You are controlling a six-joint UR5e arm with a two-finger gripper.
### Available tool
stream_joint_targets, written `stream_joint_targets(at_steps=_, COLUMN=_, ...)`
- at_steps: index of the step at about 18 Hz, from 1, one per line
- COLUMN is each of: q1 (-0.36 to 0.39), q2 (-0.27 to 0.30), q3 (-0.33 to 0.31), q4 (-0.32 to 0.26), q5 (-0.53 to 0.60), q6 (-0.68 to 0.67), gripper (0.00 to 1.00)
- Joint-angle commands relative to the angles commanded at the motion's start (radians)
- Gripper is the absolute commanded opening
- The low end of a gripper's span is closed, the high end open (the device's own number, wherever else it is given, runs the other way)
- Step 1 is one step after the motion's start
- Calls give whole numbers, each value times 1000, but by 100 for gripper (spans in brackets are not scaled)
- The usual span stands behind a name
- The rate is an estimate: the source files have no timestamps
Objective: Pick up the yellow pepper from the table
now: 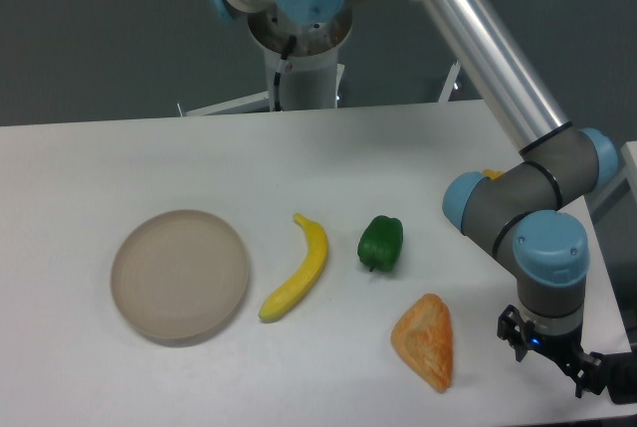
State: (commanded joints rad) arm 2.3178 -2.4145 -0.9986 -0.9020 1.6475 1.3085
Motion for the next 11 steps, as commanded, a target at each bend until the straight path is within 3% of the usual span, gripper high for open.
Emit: stream_joint_targets(at_steps=11, q1=6, q2=55, q3=-29, q4=-5, q5=-12, q6=5, gripper=100)
